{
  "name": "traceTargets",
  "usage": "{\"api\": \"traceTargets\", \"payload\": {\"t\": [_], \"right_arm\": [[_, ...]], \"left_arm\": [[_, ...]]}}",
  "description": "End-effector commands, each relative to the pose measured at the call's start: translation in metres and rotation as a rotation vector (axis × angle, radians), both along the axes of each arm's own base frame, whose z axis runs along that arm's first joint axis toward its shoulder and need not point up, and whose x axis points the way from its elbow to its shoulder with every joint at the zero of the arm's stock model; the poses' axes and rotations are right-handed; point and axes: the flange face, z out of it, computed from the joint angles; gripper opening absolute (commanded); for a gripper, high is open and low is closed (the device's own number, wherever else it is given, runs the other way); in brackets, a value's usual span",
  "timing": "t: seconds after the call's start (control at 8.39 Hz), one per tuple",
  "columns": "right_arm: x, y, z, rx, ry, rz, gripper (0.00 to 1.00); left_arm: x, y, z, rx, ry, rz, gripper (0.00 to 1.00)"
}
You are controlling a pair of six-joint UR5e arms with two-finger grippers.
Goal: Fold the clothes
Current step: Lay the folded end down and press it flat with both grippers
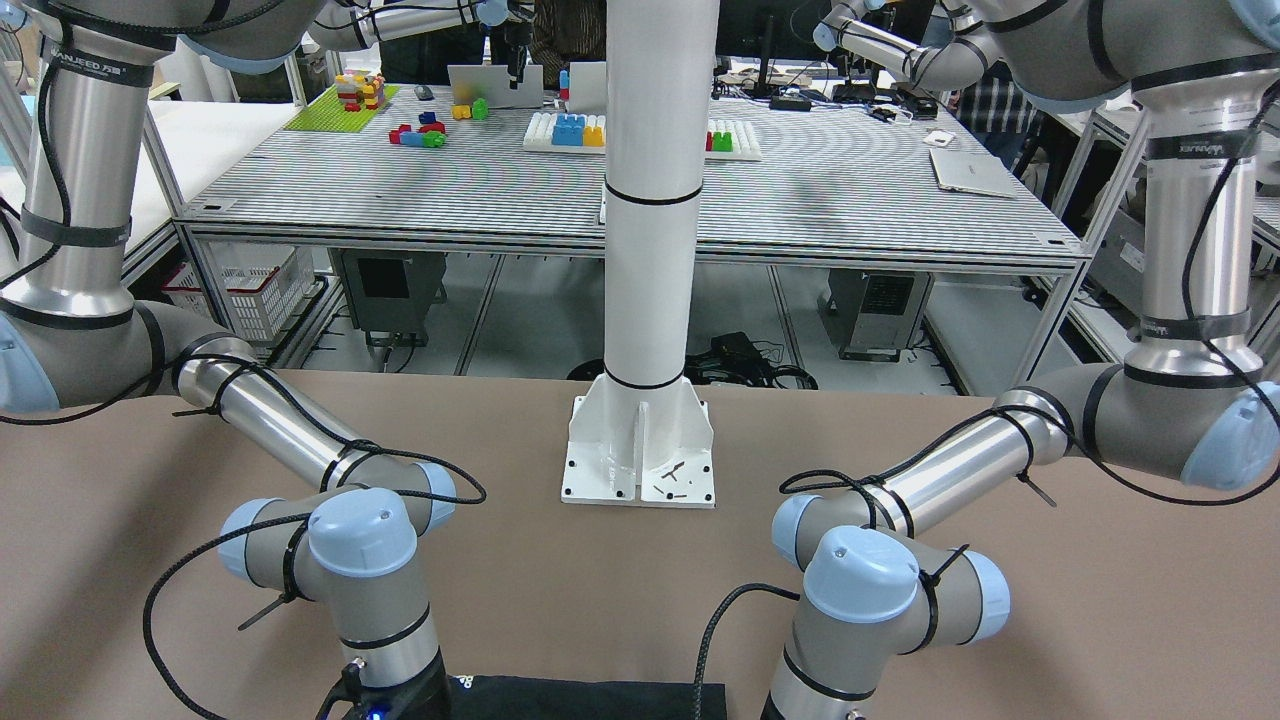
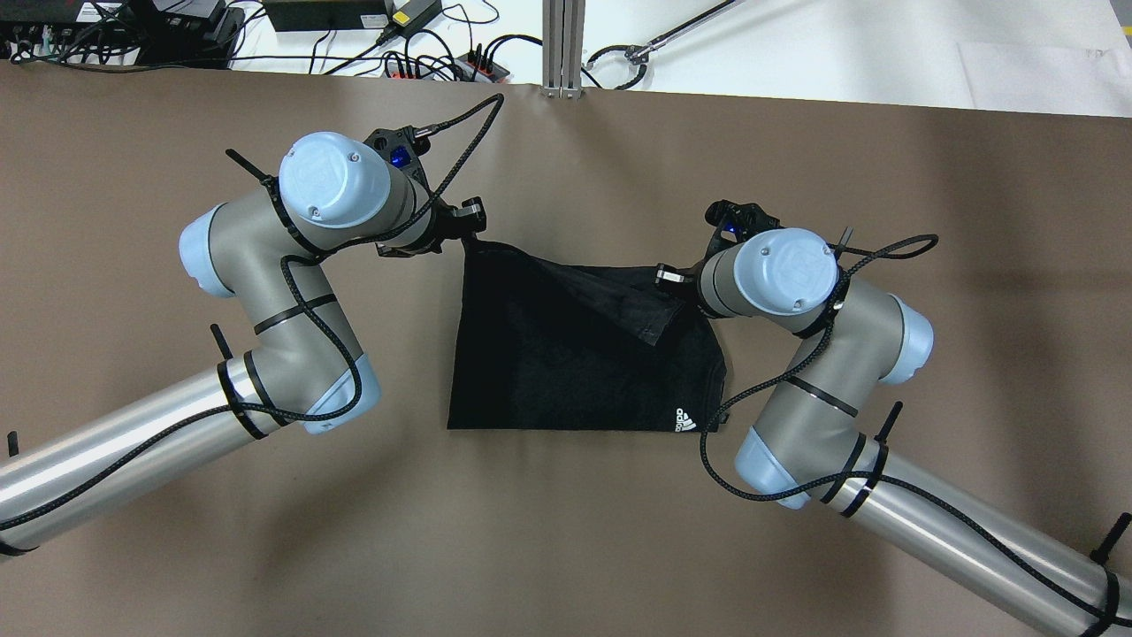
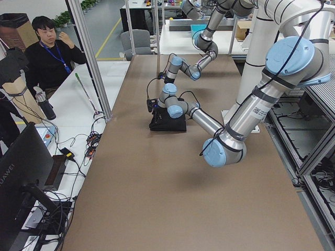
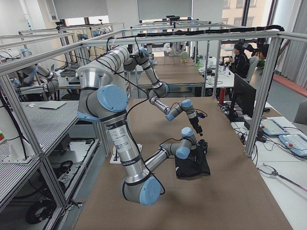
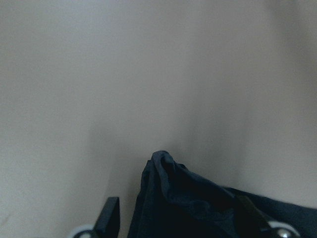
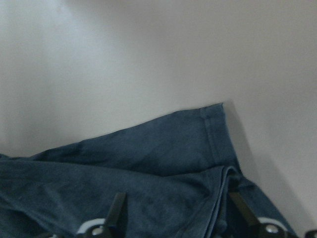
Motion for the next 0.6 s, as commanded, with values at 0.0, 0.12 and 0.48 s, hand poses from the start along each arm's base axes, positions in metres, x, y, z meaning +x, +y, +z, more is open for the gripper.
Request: {"api": "traceTargets", "payload": {"t": [0.0, 0.12, 0.48], "right_arm": [[-0.003, 0.038, -0.041, -0.027, -0.106, -0.020, 0.91], [-0.027, 0.061, -0.041, -0.062, -0.112, -0.048, 0.84], [-0.062, 0.094, -0.016, -0.069, -0.065, -0.080, 0.00]], "left_arm": [[0.000, 0.000, 0.000, 0.001, 0.003, 0.000, 0.95], [0.000, 0.000, 0.000, 0.001, 0.003, 0.000, 0.95], [-0.001, -0.001, 0.002, 0.005, -0.003, 0.003, 0.95]]}}
